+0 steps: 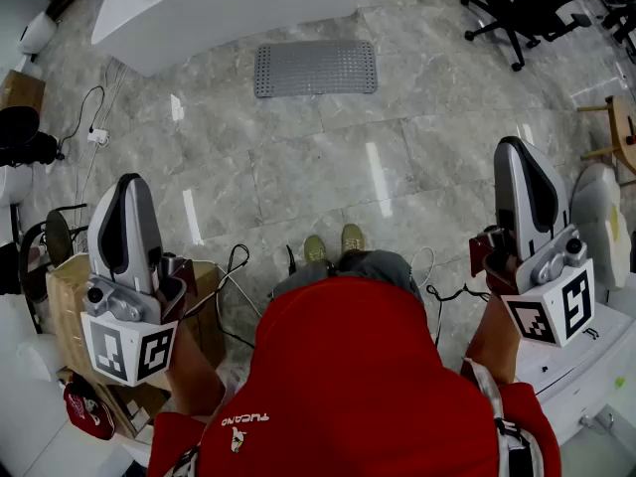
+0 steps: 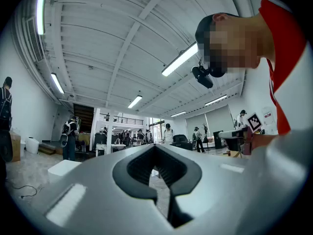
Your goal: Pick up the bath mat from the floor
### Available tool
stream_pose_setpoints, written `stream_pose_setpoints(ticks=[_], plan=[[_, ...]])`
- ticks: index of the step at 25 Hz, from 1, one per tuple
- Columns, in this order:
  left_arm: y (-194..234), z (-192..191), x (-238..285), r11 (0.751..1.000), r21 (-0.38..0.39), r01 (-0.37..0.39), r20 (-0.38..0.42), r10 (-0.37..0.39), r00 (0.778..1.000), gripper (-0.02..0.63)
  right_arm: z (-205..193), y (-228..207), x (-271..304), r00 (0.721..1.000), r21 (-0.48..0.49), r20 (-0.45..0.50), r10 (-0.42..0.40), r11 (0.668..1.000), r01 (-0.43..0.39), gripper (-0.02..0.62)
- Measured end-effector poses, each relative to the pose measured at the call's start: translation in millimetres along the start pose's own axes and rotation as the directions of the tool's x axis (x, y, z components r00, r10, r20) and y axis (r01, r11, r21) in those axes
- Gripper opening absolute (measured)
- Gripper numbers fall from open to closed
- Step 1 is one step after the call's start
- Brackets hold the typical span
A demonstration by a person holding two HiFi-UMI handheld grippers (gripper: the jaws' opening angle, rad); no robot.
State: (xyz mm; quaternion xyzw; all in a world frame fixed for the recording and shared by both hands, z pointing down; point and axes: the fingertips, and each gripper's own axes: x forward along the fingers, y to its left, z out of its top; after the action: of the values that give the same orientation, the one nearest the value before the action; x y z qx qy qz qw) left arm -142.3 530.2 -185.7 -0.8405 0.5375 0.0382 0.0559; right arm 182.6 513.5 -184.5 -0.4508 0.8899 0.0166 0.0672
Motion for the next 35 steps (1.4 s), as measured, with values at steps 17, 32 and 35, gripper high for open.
stream_pose_setpoints(ticks=[17,32,35], plan=[[-13,6,8,1.000,-0.003,-0.010,0.009,0.010,1.000,0.003,3,-21,-6,0.999,0.063,0.035,0.023,0.998,-0.025,0.002],[-32,2,36,0.996,0.013,-0.085,0.003,0.085,0.996,0.003,-8,-88,-17,1.000,0.054,0.020,0.015,0.998,-0.016,0.002],[-37,-2,39,0.996,0.011,-0.091,-0.006,0.091,0.996,0.003,-12,-95,-17,1.000,0.058,0.014,0.025,0.998,-0.026,0.002]])
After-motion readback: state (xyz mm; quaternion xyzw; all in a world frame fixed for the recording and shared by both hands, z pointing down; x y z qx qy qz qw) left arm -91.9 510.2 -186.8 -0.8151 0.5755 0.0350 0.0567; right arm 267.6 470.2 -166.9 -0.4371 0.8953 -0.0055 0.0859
